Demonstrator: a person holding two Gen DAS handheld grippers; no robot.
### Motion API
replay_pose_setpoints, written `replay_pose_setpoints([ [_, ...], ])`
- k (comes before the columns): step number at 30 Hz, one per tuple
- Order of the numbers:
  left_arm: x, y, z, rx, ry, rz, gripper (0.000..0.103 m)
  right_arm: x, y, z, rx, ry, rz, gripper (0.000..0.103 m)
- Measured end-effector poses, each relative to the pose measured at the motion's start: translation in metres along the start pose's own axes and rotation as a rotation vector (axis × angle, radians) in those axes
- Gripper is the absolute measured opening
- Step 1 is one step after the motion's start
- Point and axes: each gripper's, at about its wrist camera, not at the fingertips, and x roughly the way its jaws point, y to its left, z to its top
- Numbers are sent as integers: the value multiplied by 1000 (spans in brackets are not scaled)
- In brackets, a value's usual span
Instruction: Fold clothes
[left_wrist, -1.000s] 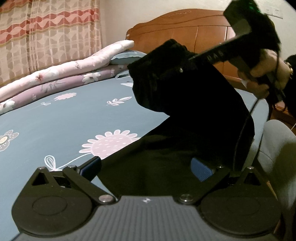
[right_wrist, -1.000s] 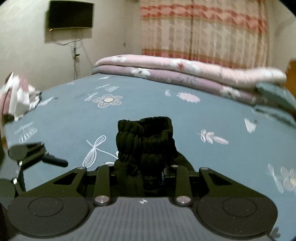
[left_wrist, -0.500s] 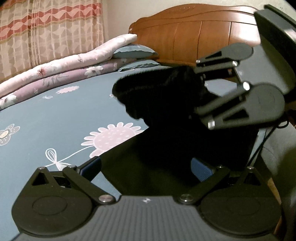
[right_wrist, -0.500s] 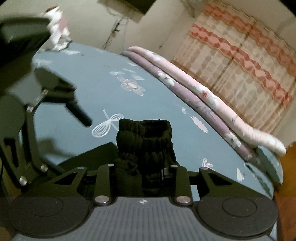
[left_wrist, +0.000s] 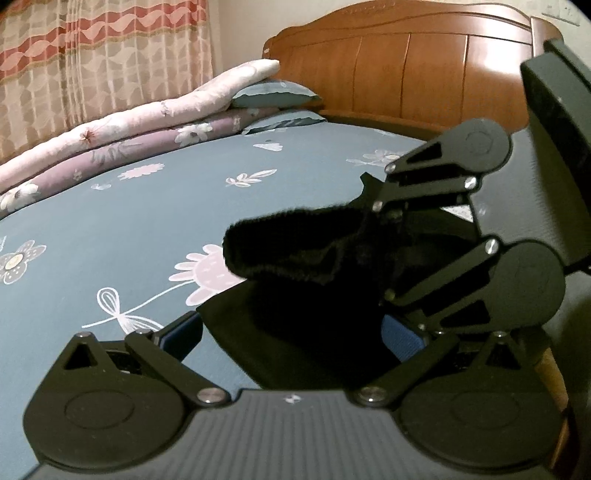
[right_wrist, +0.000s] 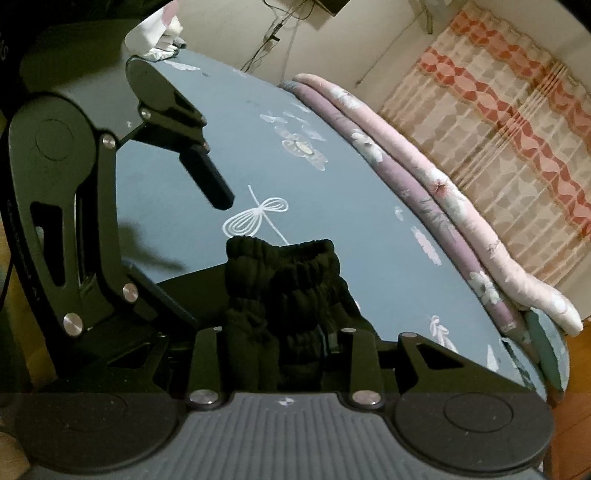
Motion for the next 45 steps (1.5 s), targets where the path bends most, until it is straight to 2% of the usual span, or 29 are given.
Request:
replay_pose_setpoints([
  [6, 2, -1, -1, 8, 7, -12, 102, -4, -19, -1, 107, 24, 120, 47],
  [7, 1, -1, -1, 9, 6, -13, 102, -7, -24, -2, 133, 22, 144, 48],
  [9, 1, -1, -1, 12, 3, -19, 102, -15, -35, -3, 188, 14, 199, 58],
  [13, 1, -5, 0, 30, -1, -41, 102, -39, -61, -5, 297, -28, 295, 64],
  [17, -1, -10, 0, 51, -11, -59, 102, -57, -80, -9, 350, -55, 291, 64],
  [21, -4, -12, 2, 61, -26, -69, 102, -55, -81, -16, 324, -5, 300, 57],
  [26, -6, -10, 1, 54, -28, -65, 102, -40, -51, -30, 234, 66, 330, 57],
  [28, -5, -6, 1, 39, -22, -49, 102, -35, -39, -33, 202, 84, 333, 54],
  [31, -5, -4, 1, 30, -22, -42, 102, -25, -22, -36, 148, 108, 309, 34],
  [32, -5, -4, 1, 31, -24, -44, 102, -22, -19, -36, 154, 113, 312, 14],
  [33, -5, -5, 2, 32, -25, -46, 102, -20, -18, -35, 168, 117, 322, 6],
  [36, -7, -6, 3, 33, -42, -57, 102, -16, -19, -31, 250, 114, 391, 6],
  [40, -4, -8, 7, 32, -57, -60, 102, -8, -14, -35, 307, 123, 414, 8],
  [41, -3, -8, 9, 33, -58, -58, 102, -10, -15, -36, 329, 114, 418, 12],
  [42, -1, -9, 10, 33, -58, -56, 102, -12, -17, -37, 351, 105, 423, 22],
  [45, 6, -11, 13, 35, -55, -57, 102, -30, -24, -46, 404, 70, 425, 27],
])
